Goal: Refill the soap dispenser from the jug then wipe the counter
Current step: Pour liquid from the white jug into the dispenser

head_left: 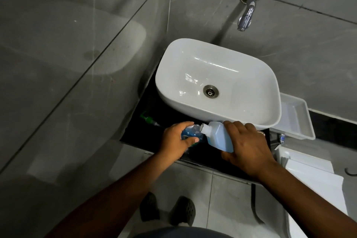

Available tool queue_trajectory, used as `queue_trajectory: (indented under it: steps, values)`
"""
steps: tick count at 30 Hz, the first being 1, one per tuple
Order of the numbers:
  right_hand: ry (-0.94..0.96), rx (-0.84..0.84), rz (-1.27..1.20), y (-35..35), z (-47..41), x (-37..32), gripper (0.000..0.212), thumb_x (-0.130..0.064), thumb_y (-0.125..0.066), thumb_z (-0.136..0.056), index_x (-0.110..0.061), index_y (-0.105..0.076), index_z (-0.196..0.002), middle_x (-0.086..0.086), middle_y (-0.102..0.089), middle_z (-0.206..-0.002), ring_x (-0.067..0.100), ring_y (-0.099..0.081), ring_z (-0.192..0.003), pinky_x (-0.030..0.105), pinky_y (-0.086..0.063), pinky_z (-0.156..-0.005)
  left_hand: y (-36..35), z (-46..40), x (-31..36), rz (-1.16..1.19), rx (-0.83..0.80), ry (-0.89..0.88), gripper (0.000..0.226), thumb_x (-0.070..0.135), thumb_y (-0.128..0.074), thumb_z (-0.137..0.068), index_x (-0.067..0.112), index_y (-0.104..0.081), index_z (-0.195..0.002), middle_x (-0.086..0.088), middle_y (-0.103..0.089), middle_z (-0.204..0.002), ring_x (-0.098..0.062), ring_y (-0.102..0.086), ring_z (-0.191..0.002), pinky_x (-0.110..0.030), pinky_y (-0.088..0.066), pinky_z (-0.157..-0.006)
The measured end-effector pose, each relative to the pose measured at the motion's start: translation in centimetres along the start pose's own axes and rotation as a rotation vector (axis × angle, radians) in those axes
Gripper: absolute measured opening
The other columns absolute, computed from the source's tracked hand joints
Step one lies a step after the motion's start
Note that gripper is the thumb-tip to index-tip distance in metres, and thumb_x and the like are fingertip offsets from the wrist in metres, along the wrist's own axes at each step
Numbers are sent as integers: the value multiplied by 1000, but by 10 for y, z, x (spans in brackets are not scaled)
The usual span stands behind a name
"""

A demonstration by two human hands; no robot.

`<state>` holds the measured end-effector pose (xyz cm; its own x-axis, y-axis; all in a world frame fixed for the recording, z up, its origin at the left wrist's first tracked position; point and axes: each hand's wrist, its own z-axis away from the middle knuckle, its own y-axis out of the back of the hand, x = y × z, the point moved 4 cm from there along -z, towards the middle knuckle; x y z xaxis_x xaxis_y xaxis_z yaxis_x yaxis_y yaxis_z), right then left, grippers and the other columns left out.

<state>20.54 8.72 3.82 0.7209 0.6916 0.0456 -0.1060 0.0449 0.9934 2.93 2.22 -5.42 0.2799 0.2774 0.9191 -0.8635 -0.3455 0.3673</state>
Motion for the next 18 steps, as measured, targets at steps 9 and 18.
queue_trajectory:
  steps: [9, 18]
  values:
    - [1, -56, 101, 11, -2, -5, 83, -45, -79, -56, -16, -46, -127, 8, -62, -112, 32, -55, -90, 40, -48, -64, 0, 1, 3, 2, 0, -4, 54, 15, -80, -73, 18, -60, -123, -4, -64, -122, -15, -61, -106, -20, -48, -87]
    - [17, -97, 153, 18, -6, -8, 82, -47, -74, -61, -19, -41, -130, 5, -58, -115, 31, -52, -94, 40, -46, -68, 1, 2, 4, 18, 7, -6, 54, 16, -80, -72, 17, -61, -123, -4, -64, -121, -15, -62, -104, -21, -50, -86]
